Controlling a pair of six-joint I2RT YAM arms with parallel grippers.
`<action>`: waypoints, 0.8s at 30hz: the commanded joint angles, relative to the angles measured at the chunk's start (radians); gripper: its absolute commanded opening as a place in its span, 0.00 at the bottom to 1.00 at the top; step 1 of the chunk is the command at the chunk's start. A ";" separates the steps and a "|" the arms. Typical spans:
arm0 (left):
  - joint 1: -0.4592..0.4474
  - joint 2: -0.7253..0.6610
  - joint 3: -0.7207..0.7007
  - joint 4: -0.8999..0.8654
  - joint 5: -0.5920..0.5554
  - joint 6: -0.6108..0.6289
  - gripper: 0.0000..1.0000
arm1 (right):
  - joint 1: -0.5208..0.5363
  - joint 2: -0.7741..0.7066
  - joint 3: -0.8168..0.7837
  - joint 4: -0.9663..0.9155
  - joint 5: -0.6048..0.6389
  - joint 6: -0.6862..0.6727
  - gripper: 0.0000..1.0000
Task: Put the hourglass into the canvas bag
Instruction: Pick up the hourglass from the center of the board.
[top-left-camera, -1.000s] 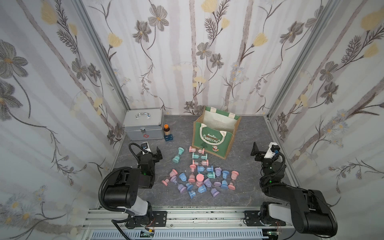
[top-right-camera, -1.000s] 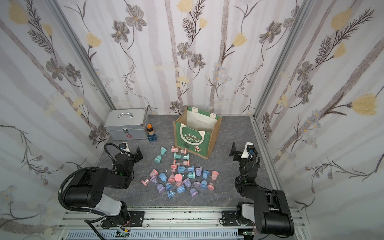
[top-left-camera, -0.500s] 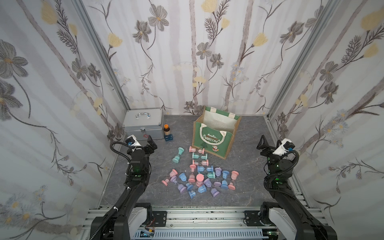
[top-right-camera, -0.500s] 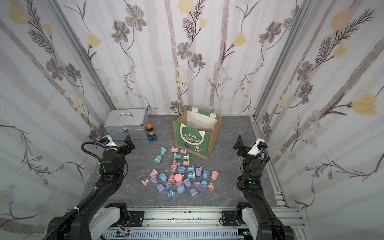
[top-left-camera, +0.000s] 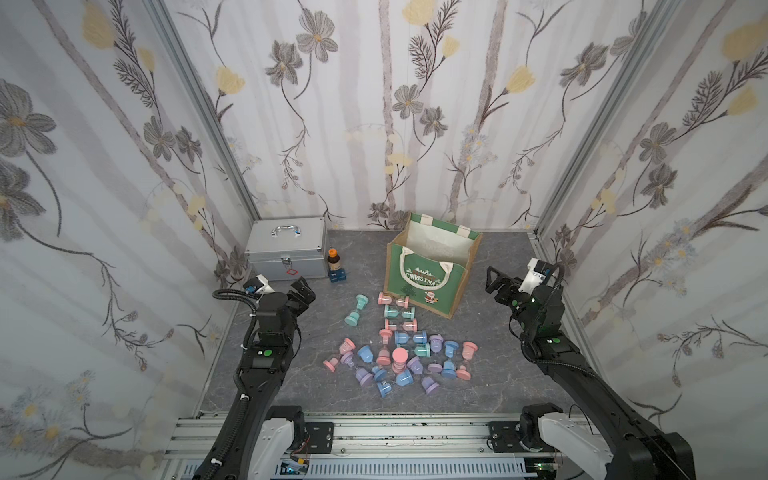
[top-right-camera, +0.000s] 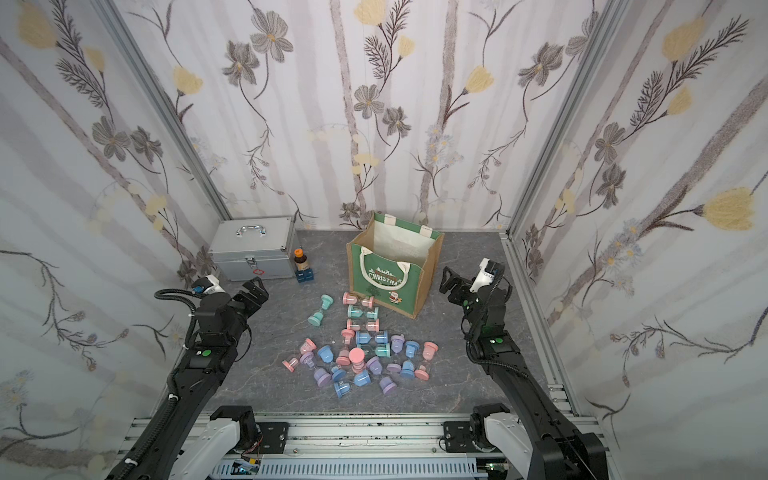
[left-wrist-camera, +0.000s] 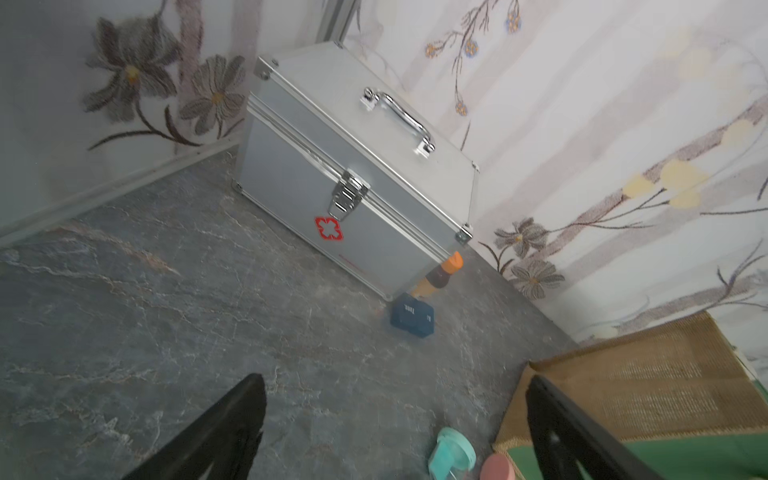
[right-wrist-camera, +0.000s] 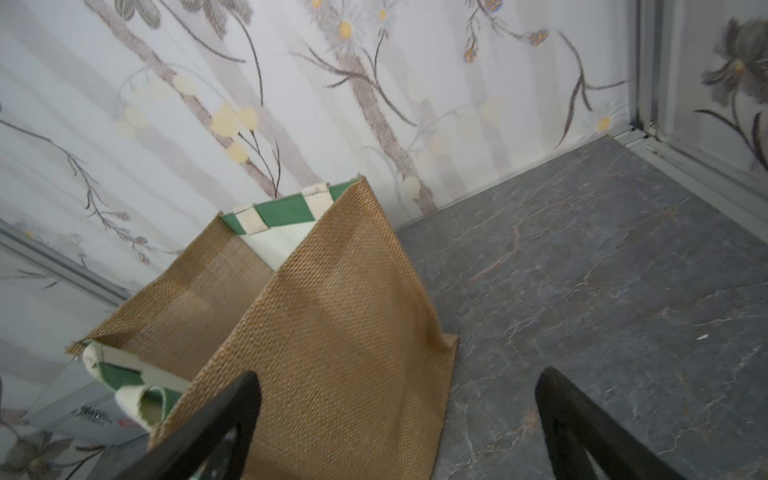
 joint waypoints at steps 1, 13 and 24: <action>-0.050 -0.001 0.037 -0.170 0.095 -0.028 1.00 | 0.100 0.012 0.054 -0.182 0.108 0.034 1.00; -0.378 0.006 0.086 -0.367 0.115 -0.014 1.00 | 0.631 0.122 0.244 -0.372 0.386 0.164 1.00; -0.528 -0.004 0.091 -0.478 0.120 -0.042 1.00 | 0.903 0.347 0.377 -0.396 0.366 0.241 0.99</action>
